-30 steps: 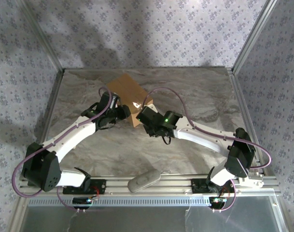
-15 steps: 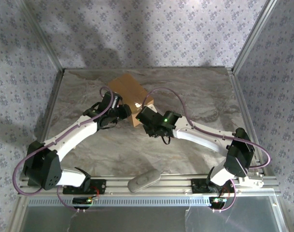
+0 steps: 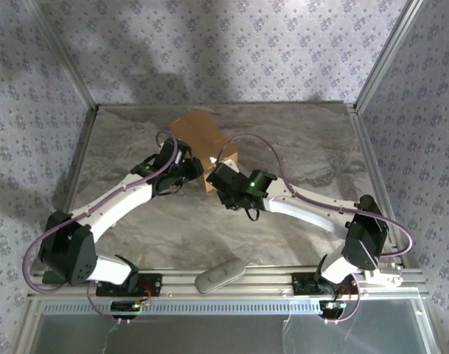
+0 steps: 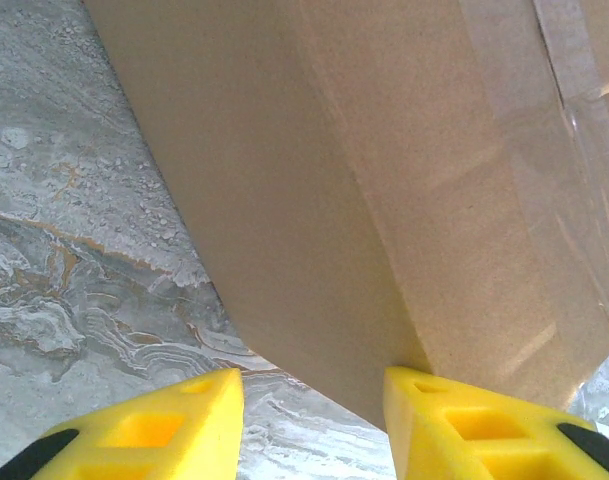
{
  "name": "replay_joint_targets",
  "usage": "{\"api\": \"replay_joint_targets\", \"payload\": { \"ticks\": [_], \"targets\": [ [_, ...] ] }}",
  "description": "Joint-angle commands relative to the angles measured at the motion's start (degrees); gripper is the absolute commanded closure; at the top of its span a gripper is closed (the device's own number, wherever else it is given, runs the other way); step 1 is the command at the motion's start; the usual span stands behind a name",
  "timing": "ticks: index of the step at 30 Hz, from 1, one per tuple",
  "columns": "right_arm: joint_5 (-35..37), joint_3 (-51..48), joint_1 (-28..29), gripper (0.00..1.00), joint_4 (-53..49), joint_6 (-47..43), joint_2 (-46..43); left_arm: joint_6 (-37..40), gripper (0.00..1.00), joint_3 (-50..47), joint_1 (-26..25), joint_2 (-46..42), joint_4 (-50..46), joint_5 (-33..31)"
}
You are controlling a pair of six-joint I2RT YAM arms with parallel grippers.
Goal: Unpack the express box
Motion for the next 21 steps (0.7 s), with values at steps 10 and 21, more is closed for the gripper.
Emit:
{"api": "replay_joint_targets", "payload": {
  "ticks": [10,21],
  "targets": [
    [-16.60,2.23,4.81,1.00,8.31,-7.56,-0.24,-0.51,0.57,2.69,-4.61,2.53,5.34,6.67],
    [-18.78,2.56,4.41,1.00,7.39,-8.01,-1.32,-0.55,0.57,3.14,-4.88,2.23,4.67,6.12]
  ]
}}
